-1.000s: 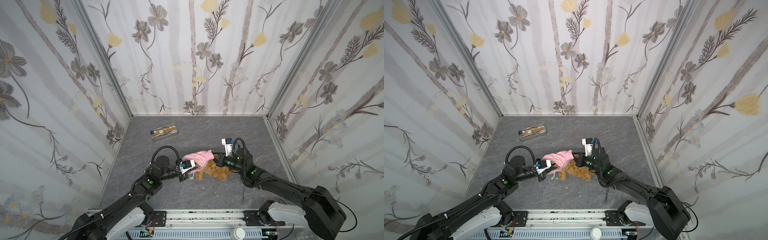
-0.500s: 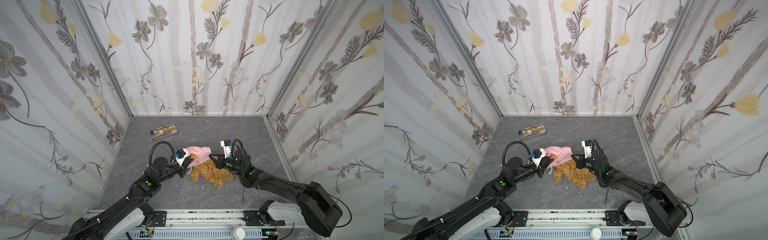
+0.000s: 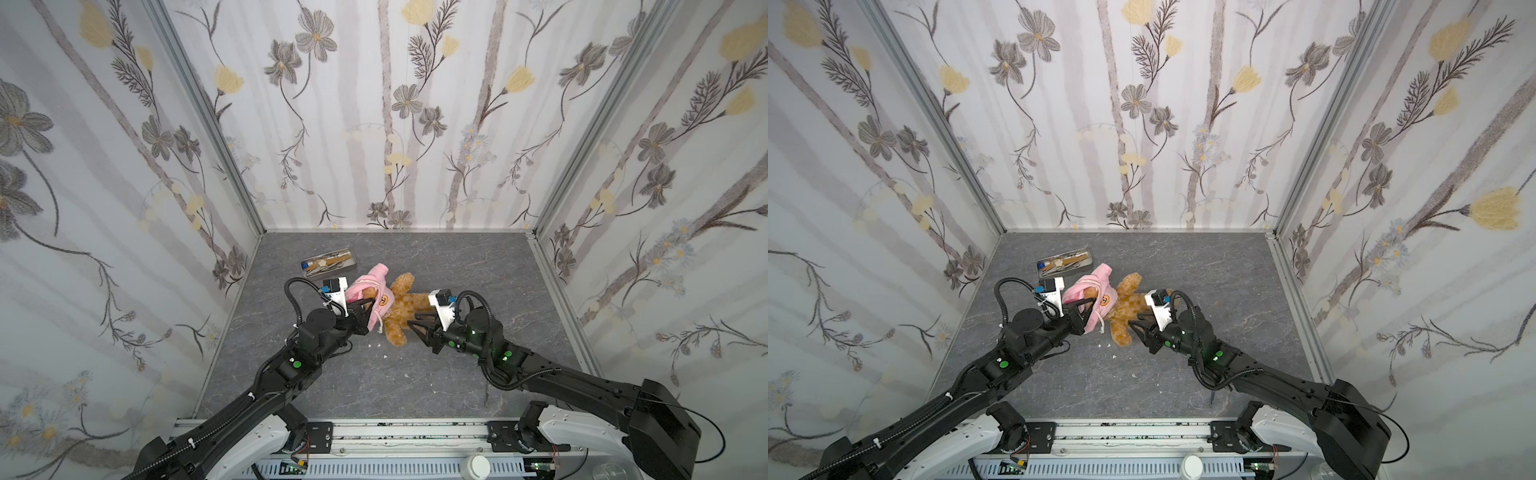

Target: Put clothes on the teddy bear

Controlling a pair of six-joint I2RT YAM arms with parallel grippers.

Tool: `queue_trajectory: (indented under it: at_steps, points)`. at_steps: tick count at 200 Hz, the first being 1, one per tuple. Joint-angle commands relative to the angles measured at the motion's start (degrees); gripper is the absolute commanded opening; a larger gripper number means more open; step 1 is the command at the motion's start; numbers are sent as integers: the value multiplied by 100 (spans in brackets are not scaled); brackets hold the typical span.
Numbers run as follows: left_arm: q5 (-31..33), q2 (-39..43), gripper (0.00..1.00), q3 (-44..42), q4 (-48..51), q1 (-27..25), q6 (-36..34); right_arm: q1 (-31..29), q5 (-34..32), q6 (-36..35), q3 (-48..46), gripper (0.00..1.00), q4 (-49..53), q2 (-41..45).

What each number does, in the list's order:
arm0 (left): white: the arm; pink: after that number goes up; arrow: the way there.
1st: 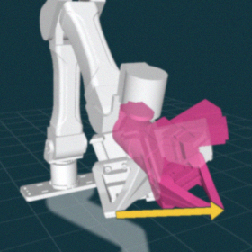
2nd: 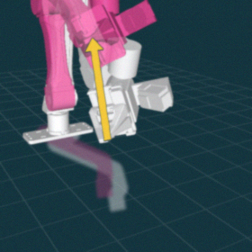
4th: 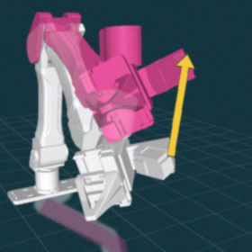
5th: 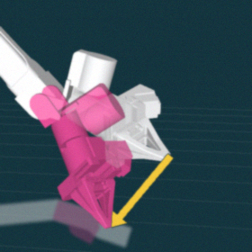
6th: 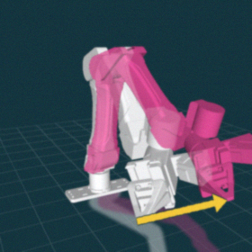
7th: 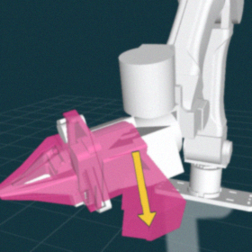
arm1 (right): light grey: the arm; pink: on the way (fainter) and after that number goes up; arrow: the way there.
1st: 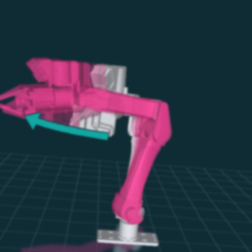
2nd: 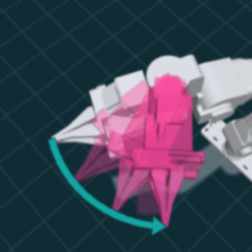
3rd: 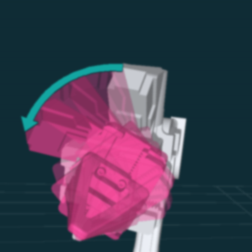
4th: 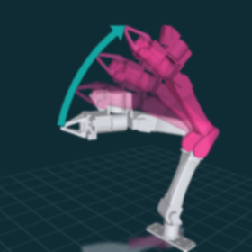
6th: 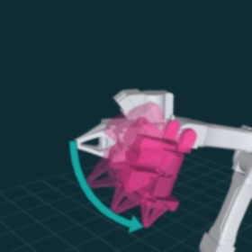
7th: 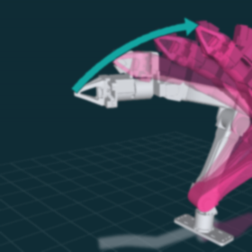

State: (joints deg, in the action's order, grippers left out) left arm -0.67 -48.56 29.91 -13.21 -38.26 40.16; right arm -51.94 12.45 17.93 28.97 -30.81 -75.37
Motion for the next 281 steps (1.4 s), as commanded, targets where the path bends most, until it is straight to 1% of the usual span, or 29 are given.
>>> queue_trajectory:
  at_steps: [1, 26, 38, 49, 61, 90, 107, 131, 171, 174, 184, 198, 220, 242, 266, 281]
  points:
    - [79, -77, 0, 219, 135, -7, 1631, -299, 30, 173, -46, 28, -1380, -382]
    - [-75, -219, 0, 302, 144, -8, 2516, -611, -287, 421, -81, 24, -2168, -831]
    - [-188, -304, 0, 363, 140, -6, 2781, -707, -494, 506, -94, 21, -2371, -995]
    - [-255, -366, 0, 399, 135, -2, 2992, -743, -550, 536, -95, 20, -2547, -1123]
    - [-290, -401, 0, 435, 135, -6, 3134, -771, -768, 527, -97, 19, -2577, -1204]
    - [-318, -427, 0, 532, 117, -10, 3281, -769, -1140, 492, -185, 15, -2723, -1321]
    - [-361, -445, 0, 511, 96, -15, 3417, -766, -1119, 492, -161, 15, -2786, -1395]
    - [-416, -463, 0, 523, 82, -11, 3452, -765, -1008, 492, -111, 16, -3017, -1494]
    - [-457, -478, 0, 542, 65, -24, 3487, -765, -1080, 500, 50, 19, -3058, -1561]
    - [-460, -479, 0, 535, 60, -36, 3490, -769, -1086, 501, 55, 19, -3073, -1718]
    - [-469, -499, 0, 520, 53, -42, 3518, -765, -1093, 493, 86, 19, -3098, -1782]
    - [-477, -510, 0, 508, 34, -58, 3542, -765, -1163, 495, 160, 19, -3028, -1846]
    - [-481, -514, 0, 514, 7, -71, 3576, -749, -1497, 542, 152, 19, -2913, -1866]
    - [-483, -511, 0, 507, -19, -77, 3616, -745, -1713, 579, 66, 21, -3001, -1849]
    - [-405, -481, 0, 476, -67, -76, 3707, -743, -1697, 646, 14, 27, -3028, -1818]
    - [-363, -455, 0, 450, -118, -77, 3786, -747, -1693, 691, -76, 29, -3059, -1806]
